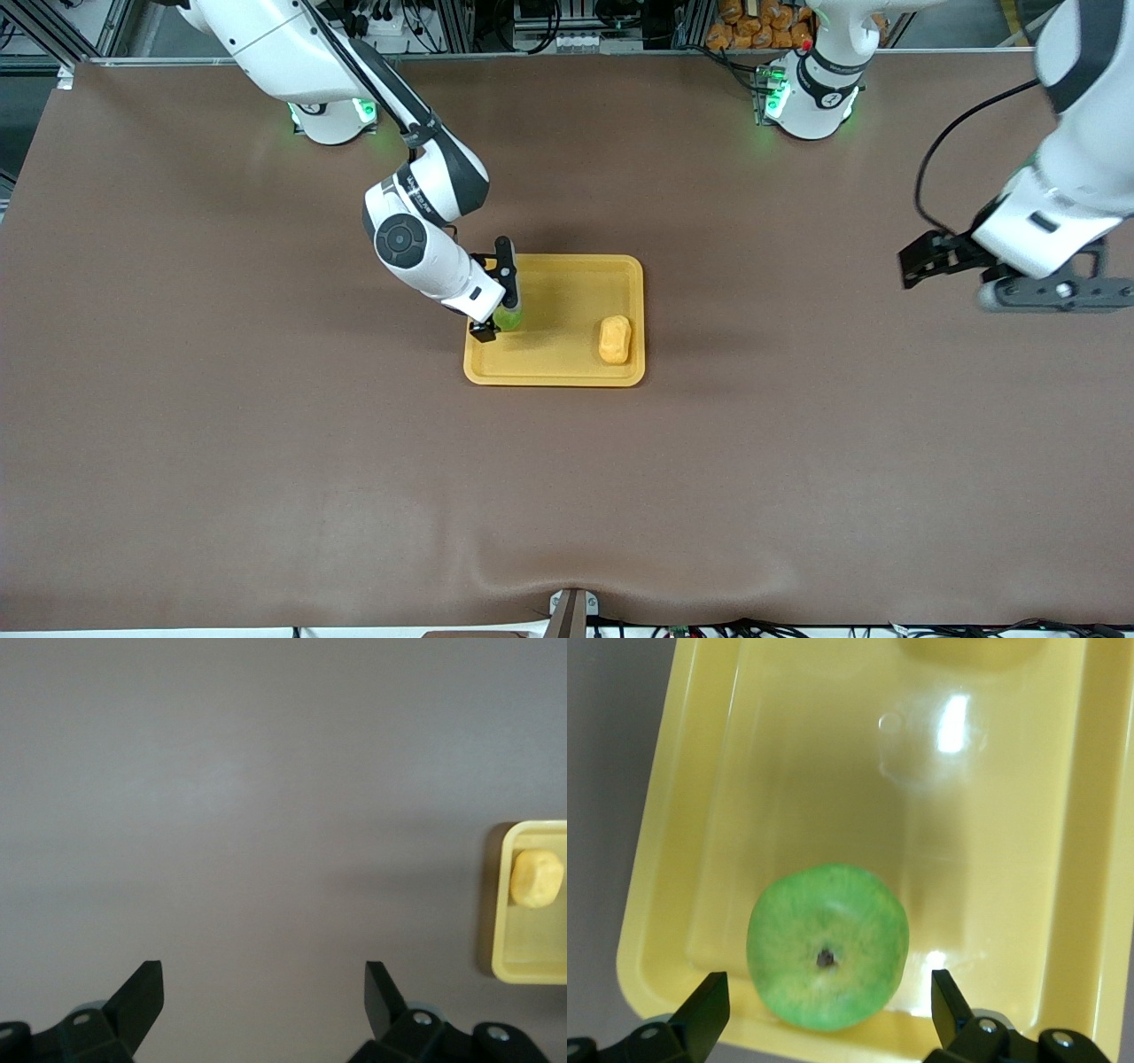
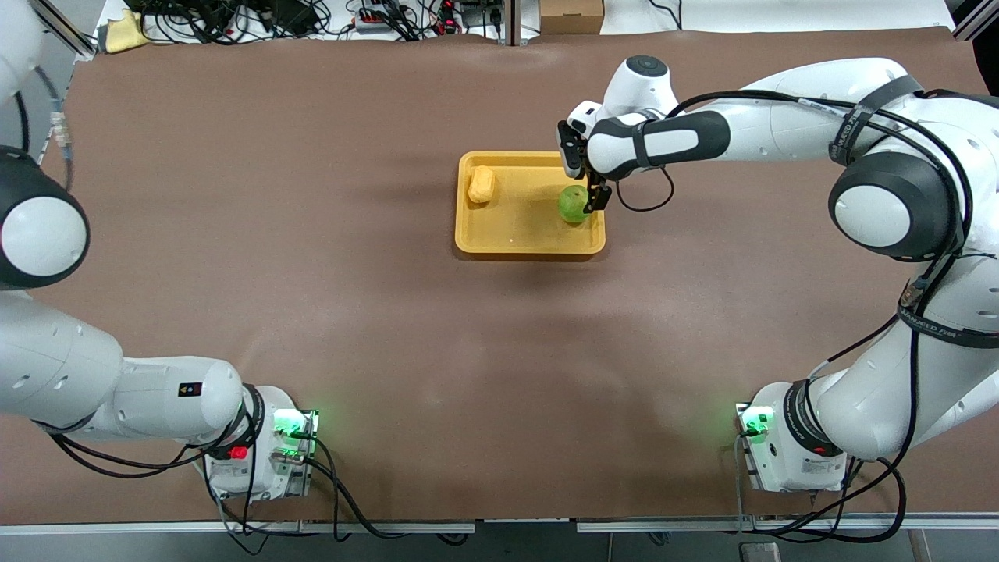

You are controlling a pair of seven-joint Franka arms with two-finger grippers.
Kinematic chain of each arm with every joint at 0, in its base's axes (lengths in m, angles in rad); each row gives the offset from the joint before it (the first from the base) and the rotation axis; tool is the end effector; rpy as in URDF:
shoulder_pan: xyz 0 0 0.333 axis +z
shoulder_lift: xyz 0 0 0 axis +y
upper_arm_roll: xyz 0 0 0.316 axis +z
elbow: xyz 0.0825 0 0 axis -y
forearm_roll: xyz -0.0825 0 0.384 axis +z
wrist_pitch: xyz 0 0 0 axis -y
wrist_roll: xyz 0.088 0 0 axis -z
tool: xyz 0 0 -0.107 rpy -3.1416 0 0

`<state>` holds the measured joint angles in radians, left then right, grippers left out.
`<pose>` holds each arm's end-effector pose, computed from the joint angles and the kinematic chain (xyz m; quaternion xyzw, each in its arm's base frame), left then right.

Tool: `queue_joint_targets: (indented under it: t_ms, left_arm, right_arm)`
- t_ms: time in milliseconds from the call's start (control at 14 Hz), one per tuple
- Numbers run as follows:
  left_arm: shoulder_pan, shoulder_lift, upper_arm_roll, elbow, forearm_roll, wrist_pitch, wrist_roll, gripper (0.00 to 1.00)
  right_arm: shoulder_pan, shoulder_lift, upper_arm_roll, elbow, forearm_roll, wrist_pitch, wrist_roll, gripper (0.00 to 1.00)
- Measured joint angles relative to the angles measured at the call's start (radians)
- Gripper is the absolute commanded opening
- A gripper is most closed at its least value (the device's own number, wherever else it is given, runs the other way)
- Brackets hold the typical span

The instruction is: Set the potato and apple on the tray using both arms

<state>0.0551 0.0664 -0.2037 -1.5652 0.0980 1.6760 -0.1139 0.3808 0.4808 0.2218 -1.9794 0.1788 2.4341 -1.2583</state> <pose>0.5794 -0.0733 0.6000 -0.9986 0.0210 -0.0282 0.0388 0.5060 0.3437 0.2263 -0.6561 -0.7468 -0.0253 0.1058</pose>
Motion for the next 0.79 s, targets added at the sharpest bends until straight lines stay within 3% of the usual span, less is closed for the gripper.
queue_joint_targets:
  t_ms: [286,500,786]
  left_arm:
    - [0.003,-0.050,-0.001,-0.004,0.000,-0.046,-0.001,1.00]
    - [0.002,-0.082,-0.002,-0.008,0.000,-0.070,-0.001,1.00]
    - [0.010,-0.104,0.000,-0.010,-0.006,-0.111,-0.001,1.00]
  right_arm:
    - [-0.071,-0.031,-0.007,0.053,0.000,-0.179,-0.003,1.00]
    - [-0.157,-0.082,-0.010,0.063,-0.001,-0.235,-0.021,1.00]
    - [-0.284,-0.112,-0.017,0.167,-0.011,-0.241,-0.280,1.00]
